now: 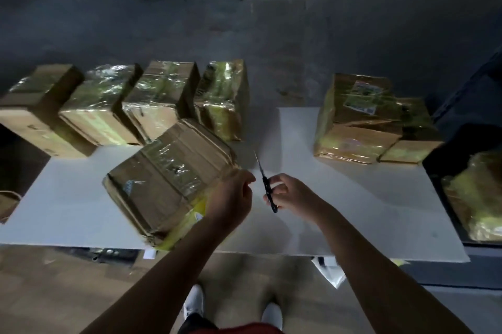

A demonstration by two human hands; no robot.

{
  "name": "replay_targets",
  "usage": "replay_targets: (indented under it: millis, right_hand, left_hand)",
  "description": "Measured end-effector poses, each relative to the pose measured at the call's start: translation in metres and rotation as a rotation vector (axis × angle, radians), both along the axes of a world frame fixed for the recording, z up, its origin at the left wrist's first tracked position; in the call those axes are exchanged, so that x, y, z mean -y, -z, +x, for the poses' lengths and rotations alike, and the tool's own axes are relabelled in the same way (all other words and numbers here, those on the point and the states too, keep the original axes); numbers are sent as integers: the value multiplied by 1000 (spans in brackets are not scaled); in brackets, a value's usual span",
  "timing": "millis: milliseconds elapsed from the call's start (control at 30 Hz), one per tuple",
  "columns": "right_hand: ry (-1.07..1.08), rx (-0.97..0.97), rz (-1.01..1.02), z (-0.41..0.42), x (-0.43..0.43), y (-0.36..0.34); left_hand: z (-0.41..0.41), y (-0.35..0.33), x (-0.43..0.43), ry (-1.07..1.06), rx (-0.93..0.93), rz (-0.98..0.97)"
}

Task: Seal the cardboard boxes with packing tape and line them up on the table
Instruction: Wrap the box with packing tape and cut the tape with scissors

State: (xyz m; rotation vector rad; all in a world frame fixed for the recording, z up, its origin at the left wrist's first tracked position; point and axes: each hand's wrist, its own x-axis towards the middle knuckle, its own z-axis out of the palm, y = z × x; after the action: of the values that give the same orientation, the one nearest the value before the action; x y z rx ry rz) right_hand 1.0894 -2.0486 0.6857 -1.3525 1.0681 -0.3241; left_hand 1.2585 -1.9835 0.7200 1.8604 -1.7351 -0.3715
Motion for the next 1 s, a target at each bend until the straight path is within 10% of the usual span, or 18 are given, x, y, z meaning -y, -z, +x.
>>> replay_targets:
  millis: [433, 1000]
  right_hand:
    - [-304, 16, -66, 78, 8, -30]
    - [-481, -223, -283, 127, -10, -46]
  left_hand:
    - [94, 8, -65, -73, 440, -14]
    - [182, 20, -94, -245, 405, -171]
